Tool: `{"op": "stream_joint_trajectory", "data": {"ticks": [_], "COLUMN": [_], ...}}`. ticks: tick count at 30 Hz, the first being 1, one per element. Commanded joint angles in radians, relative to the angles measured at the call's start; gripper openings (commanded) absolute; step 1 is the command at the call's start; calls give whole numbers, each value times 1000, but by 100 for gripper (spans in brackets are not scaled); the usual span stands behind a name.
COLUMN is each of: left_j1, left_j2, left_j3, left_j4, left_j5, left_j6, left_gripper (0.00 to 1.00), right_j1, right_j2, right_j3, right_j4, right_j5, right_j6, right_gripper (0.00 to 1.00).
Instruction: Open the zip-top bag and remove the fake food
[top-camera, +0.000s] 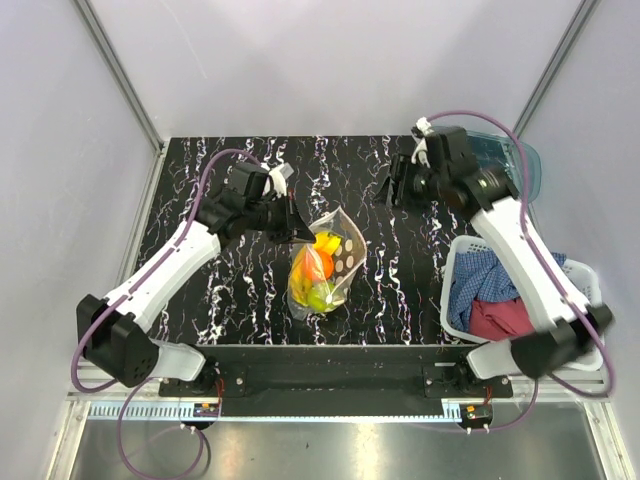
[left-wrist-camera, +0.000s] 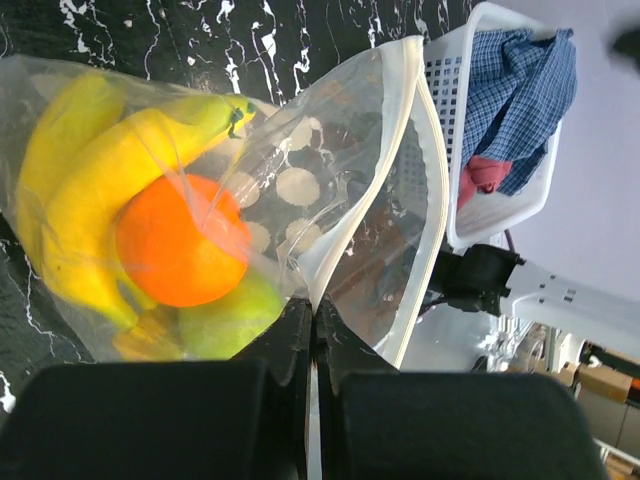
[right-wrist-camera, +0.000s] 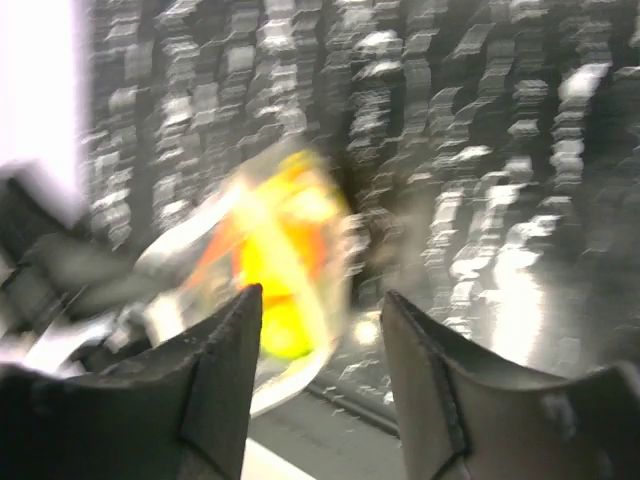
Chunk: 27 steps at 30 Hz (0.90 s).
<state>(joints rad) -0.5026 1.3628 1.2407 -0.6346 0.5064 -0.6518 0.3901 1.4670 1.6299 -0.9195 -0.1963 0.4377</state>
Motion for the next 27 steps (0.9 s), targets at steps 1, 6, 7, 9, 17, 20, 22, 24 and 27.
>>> {"op": "stream_joint_trajectory", "data": {"ticks": [1, 6, 7, 9, 17, 20, 22, 24, 27], "left_j1": [-1, -42, -53, -76, -94, -99, -106, -114, -119], "left_j2": [-77, -82, -79, -87, -62, -45, -18, 1, 32], "left_j3": [-10, 5, 5, -1, -27, -21, -3, 3, 17], "left_j4": [65, 81, 84, 105, 208, 248, 256, 257, 257], "left_j5": [-40, -39, -55, -72, -114, -121, -111, -101, -82], "left_j6": [-74, -131, -140, -169, -295, -337, -345, -347, -350], "left_gripper": [0, 0, 0, 0, 0, 0, 0, 0, 0], "right_j1": [79, 148, 157, 162, 179, 182, 182, 190, 202], "right_j2": [-114, -114, -108, -90, -70, -85, -106, -108, -123], "right_j3": [-162, -186, -183, -182, -193, -208, -235, -240, -248], "right_j4": [163, 200, 202, 199, 199, 171, 165, 139, 151], "right_j5": [-143, -147, -152, -155, -114, -69, -43, -35, -2], "right_j6": [138, 122, 122, 122, 108, 104, 93, 75, 67], "right_gripper": [55, 45, 44, 41, 39, 40, 43, 43, 44]}}
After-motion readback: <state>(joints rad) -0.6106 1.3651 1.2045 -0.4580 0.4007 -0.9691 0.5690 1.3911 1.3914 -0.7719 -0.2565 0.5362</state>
